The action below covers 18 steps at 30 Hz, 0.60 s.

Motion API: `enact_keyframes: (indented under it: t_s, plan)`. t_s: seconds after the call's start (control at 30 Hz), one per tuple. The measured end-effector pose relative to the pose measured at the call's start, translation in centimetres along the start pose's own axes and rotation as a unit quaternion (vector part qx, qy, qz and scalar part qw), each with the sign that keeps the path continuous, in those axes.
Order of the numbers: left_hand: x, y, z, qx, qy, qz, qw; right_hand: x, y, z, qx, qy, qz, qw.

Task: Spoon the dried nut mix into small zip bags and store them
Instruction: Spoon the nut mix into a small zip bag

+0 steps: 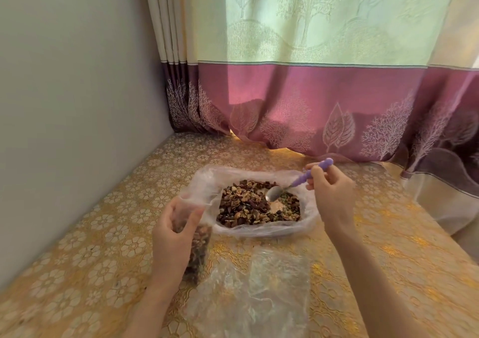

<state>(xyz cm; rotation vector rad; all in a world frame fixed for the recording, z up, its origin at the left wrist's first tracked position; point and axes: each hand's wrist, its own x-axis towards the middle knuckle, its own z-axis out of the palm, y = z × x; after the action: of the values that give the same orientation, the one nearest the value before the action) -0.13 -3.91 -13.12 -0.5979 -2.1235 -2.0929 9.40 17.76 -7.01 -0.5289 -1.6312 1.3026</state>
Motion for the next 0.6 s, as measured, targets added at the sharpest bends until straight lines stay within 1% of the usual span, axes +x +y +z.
enact_keyframes:
  t_s: [0.07,0.17,0.3,0.37,0.47,0.6]
  plan:
    - [0.1,0.1,-0.1,-0.002,0.018,0.005,1.0,0.4,0.9,-0.4,-0.032,0.021,0.009,0.999]
    - [0.3,0.2,-0.2,-0.01,0.042,0.022,0.999,0.8,1.8,-0.5,-0.068,0.028,0.022,0.997]
    - [0.3,0.4,-0.1,-0.021,0.036,0.029,0.999,0.9,2.8,-0.4,-0.074,0.022,0.051,0.996]
    - [0.2,0.5,-0.1,-0.022,0.035,0.032,0.999,0.9,3.4,-0.5,-0.063,0.003,0.083,0.995]
    - [0.0,0.5,-0.2,-0.041,0.027,0.017,0.999,0.8,4.3,-0.2,-0.032,-0.05,0.144,0.988]
    - [0.0,0.4,-0.1,-0.036,0.023,0.024,0.999,0.3,4.8,0.7,0.006,-0.088,0.187,0.978]
